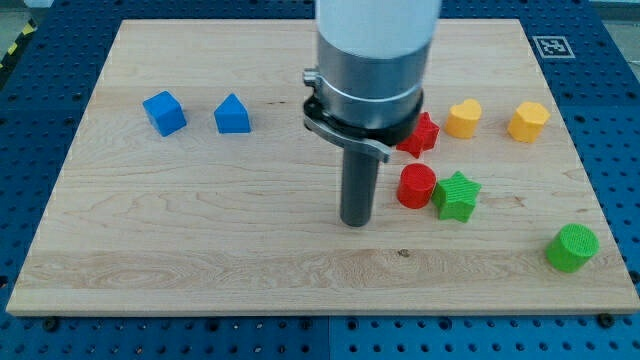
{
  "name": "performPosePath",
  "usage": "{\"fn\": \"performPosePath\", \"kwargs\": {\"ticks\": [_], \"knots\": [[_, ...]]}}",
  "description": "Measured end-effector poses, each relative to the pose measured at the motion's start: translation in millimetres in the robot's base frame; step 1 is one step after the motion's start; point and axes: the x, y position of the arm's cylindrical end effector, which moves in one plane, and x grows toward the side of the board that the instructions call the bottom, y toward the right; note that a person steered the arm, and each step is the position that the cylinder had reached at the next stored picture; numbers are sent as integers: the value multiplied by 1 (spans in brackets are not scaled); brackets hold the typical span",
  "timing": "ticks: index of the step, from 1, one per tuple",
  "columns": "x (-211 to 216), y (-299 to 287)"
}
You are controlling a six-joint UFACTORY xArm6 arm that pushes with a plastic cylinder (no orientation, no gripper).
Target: Push red circle closer to red star
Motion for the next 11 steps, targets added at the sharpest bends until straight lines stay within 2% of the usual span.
{"fn": "performPosePath", "kwargs": {"ticks": [3,4,7,11], "knots": [[3,76],[-5,80],[-26,36],[-86,22]]}}
